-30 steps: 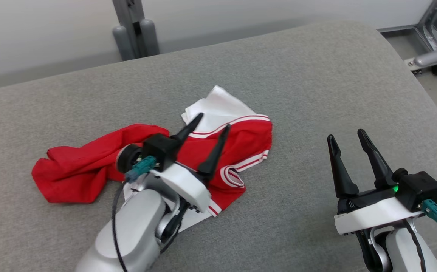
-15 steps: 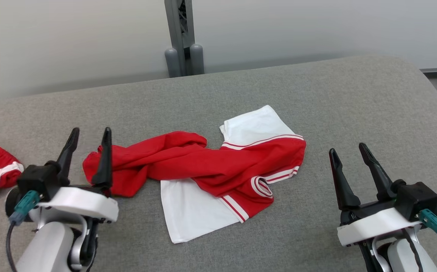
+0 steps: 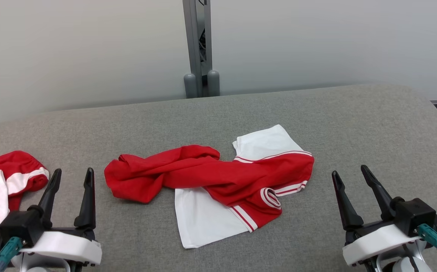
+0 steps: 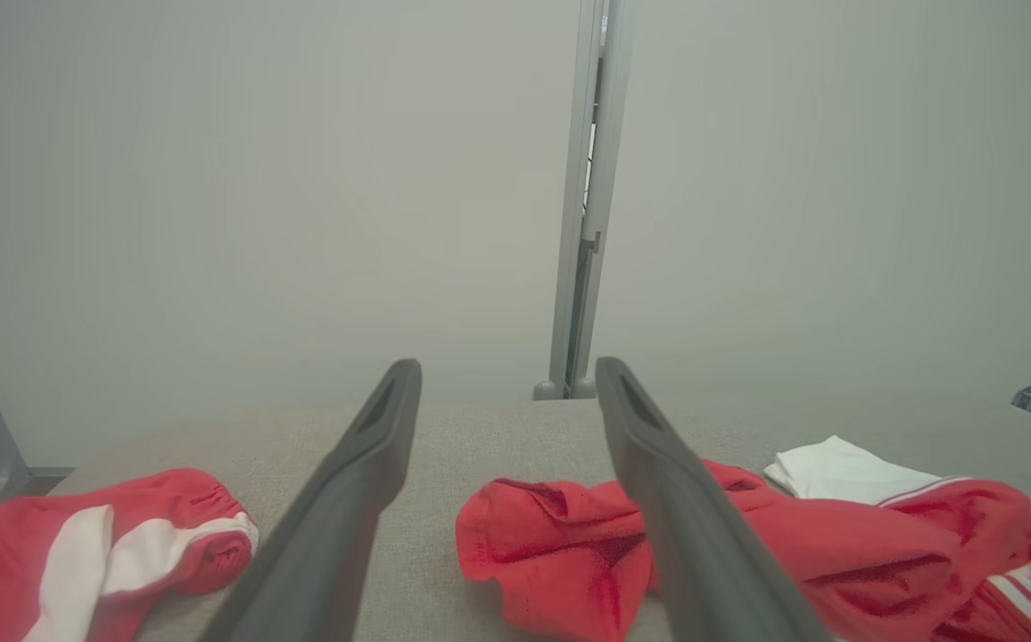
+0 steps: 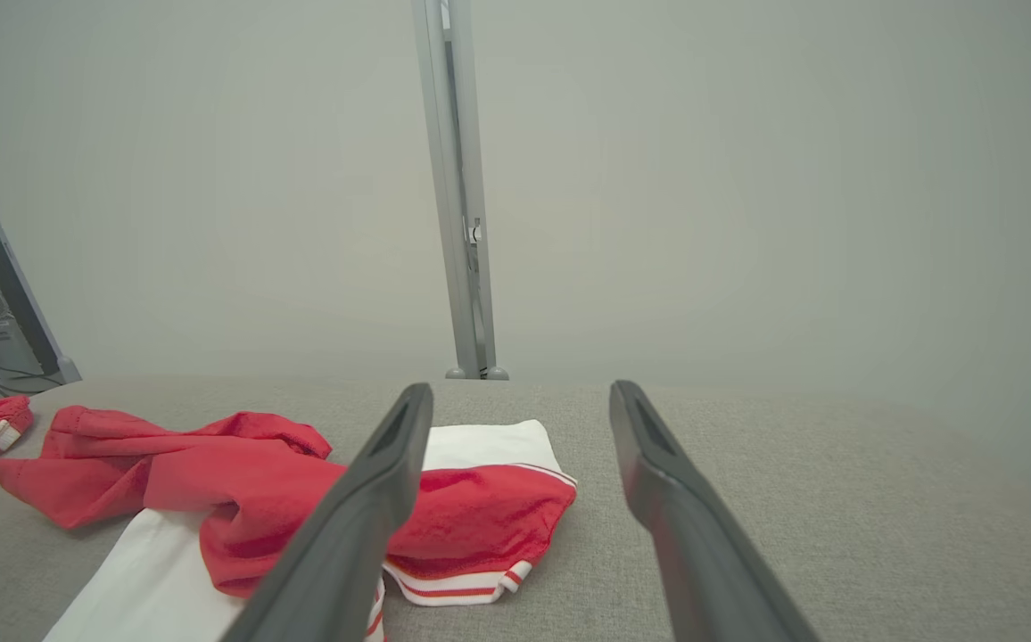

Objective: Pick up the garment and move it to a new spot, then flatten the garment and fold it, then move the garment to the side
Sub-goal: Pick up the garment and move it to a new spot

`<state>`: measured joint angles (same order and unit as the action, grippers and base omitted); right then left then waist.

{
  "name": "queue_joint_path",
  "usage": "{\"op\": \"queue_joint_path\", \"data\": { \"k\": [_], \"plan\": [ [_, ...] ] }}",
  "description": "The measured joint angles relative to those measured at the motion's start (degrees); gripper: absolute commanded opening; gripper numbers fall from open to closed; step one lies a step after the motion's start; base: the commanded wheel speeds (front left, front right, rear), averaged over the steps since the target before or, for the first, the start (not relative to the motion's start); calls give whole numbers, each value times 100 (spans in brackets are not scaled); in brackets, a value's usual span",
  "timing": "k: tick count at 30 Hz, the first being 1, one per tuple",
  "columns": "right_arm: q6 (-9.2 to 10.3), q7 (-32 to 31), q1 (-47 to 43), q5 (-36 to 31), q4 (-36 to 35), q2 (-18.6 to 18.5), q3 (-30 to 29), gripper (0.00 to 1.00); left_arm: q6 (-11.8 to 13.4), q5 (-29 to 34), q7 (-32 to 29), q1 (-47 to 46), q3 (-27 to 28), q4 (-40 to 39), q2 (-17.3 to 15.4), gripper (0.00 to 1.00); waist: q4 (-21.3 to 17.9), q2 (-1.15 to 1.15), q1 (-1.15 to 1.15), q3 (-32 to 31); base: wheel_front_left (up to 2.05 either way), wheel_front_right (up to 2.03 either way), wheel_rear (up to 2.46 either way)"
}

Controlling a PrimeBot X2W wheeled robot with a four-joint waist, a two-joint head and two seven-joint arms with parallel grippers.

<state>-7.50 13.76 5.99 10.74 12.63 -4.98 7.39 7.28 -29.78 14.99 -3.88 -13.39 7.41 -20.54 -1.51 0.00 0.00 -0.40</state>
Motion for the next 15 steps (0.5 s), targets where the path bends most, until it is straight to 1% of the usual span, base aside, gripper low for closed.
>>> {"op": "queue_joint_path", "data": {
  "k": [6,9,15],
  "plan": [
    [0,-131,-152,-18,-69,-2,-82,100,46,-7,-27,349,-14,-188,-29,100,6,0,0,-163,0,0,0],
    [0,-151,-214,-25,-93,-1,-87,100,122,-14,-69,492,-15,-237,-44,100,1,0,0,-201,0,0,0],
    [0,-198,-293,-40,-194,15,-93,100,198,-14,-137,529,-31,-323,-47,100,-7,0,0,-222,0,0,0]
  ]
}}
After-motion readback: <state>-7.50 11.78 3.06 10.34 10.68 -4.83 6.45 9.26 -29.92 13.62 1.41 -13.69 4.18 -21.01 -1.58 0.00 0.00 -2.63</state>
